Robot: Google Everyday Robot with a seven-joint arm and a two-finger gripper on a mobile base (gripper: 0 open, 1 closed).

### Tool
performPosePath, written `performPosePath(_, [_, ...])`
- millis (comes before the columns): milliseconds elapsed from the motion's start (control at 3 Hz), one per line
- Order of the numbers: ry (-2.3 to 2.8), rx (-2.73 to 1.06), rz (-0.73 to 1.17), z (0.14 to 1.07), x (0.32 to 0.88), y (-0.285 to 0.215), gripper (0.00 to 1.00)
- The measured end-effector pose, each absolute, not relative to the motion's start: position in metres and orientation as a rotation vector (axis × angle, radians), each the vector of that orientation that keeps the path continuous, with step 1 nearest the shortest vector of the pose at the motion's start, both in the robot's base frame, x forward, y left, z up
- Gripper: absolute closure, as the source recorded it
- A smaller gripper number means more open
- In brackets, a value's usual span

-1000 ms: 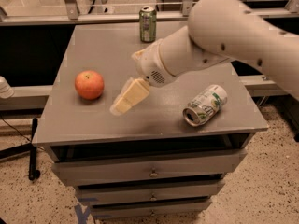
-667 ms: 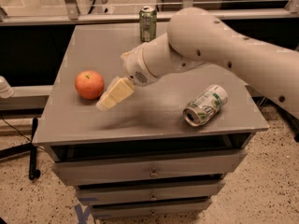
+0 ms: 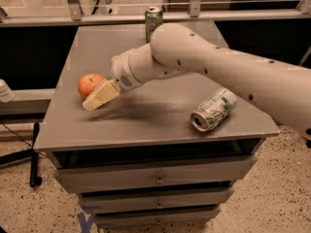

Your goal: Move apple near green can

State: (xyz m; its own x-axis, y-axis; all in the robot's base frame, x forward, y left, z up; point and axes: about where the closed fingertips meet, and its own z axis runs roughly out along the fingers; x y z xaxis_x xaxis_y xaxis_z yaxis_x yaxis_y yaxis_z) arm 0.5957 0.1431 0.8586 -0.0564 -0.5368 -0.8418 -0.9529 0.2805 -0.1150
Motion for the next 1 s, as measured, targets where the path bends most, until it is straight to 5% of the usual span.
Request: performPosePath(1000, [1.718,-1.29,0.627,0.8586,0.6066,0.1484,0.64])
